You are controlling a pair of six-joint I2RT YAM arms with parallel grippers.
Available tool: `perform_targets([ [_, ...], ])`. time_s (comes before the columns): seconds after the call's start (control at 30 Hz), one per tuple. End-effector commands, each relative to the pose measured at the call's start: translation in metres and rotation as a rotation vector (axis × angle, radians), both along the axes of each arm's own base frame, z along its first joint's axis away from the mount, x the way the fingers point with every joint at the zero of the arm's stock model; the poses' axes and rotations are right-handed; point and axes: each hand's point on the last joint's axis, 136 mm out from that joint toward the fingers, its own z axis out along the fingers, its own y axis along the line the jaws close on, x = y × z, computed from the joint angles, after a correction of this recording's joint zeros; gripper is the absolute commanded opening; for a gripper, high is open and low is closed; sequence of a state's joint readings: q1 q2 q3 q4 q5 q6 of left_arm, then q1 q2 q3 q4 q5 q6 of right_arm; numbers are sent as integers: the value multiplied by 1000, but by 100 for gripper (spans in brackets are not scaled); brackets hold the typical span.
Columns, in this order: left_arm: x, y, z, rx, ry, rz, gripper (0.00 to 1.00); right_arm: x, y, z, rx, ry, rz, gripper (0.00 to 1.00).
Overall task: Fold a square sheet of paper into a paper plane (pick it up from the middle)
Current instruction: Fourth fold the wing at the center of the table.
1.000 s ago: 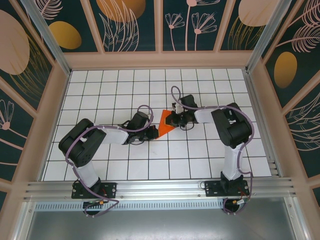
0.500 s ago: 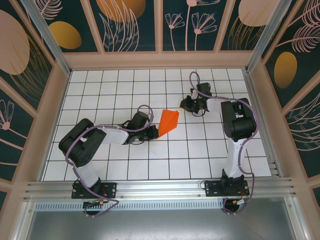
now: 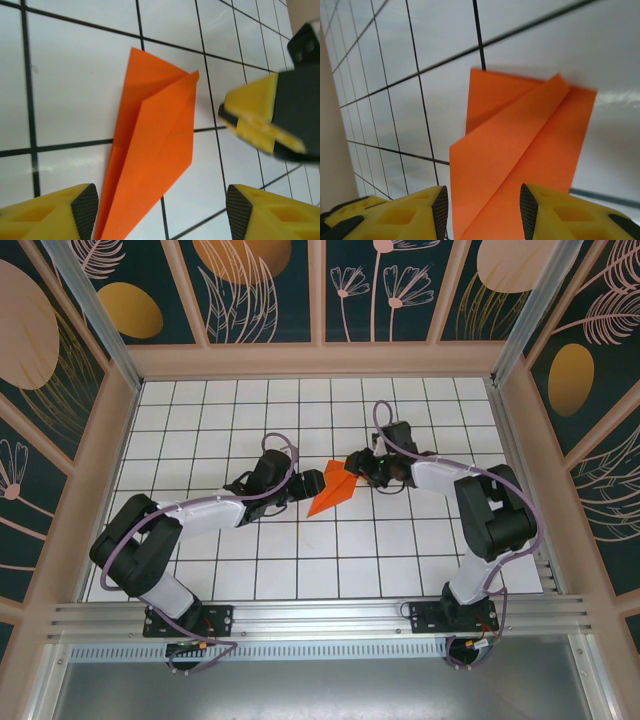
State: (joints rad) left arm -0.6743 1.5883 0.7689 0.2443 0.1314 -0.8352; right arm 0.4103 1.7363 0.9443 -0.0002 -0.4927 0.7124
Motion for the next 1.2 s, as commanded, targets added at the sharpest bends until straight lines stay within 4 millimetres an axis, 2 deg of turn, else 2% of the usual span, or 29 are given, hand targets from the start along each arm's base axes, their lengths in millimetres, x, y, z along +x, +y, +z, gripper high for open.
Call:
perform_targets([
  [0.0,11,7,3,16,-31,68,74,-5,7,-13,-28,65,-57,45],
  [0.1,11,11,-3,20,-14,88,76,-7,15,-21,-21,96,-59,45],
  [0.33,12,25,-6,27,-8,145,81,-5,18,-35,-50,139,-69,43],
  [0.67,12,38,-12,12,13,189,84,-4,48,-30,50,145,30,38],
  [0.83,13,47,-14,-36,44,221,90,-8,58,-25,119,129,64,34],
  [1.03,12,43,-13,-127,74,186,99,-14,62,-21,166,81,82,26],
  [1.17,10,38,-9,-184,77,163,99,-14,61,-22,177,53,84,12],
])
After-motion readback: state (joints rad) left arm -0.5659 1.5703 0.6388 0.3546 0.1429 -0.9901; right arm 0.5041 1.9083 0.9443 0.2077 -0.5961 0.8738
